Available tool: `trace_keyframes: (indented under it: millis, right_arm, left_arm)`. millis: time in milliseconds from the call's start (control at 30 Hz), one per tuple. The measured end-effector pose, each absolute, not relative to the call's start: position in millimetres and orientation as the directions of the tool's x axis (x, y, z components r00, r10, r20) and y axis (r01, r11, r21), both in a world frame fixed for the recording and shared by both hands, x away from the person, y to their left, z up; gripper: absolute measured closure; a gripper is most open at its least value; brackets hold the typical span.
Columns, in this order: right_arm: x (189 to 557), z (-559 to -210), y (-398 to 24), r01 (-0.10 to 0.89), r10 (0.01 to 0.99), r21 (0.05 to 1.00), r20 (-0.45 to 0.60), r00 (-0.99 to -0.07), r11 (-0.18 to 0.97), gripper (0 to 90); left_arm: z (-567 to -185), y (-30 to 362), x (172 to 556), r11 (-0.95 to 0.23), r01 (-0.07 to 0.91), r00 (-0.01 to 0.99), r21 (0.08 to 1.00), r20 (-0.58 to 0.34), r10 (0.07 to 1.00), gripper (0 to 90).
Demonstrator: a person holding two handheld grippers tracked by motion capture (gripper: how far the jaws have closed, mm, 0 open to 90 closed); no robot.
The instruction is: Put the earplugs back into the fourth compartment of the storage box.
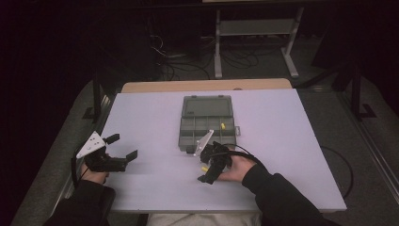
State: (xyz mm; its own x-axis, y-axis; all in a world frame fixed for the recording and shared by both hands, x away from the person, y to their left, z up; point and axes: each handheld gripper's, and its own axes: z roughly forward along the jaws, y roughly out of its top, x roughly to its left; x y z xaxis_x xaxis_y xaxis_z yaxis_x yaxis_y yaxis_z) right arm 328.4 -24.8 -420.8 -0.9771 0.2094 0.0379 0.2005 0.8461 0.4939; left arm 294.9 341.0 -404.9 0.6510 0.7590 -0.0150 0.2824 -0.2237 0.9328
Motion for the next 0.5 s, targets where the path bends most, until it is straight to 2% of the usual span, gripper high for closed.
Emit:
trace_keyframes:
  millis: [167, 333, 500]
  right_arm:
    - [328.6, -425.7, -23.8, 0.200, 0.205, 0.481, 0.042, -0.978, 0.853, 17.3]
    - [328.8, -426.7, -23.5, 0.203, 0.203, 0.476, 0.053, -0.978, 0.856, 34.4]
    - [329.6, -425.7, -25.1, 0.208, 0.208, 0.478, 0.052, -0.977, 0.853, 47.3]
  left_arm:
    - [-404.9, 341.0, 294.9, -0.224, 0.282, 0.652, 0.933, -0.015, 0.758, 0.0]
    - [-404.9, 341.0, 294.9, -0.224, 0.283, 0.652, 0.933, -0.015, 0.758, 0.0]
    - [-405.0, 341.0, 294.9, -0.224, 0.283, 0.651, 0.933, -0.015, 0.759, 0.0]
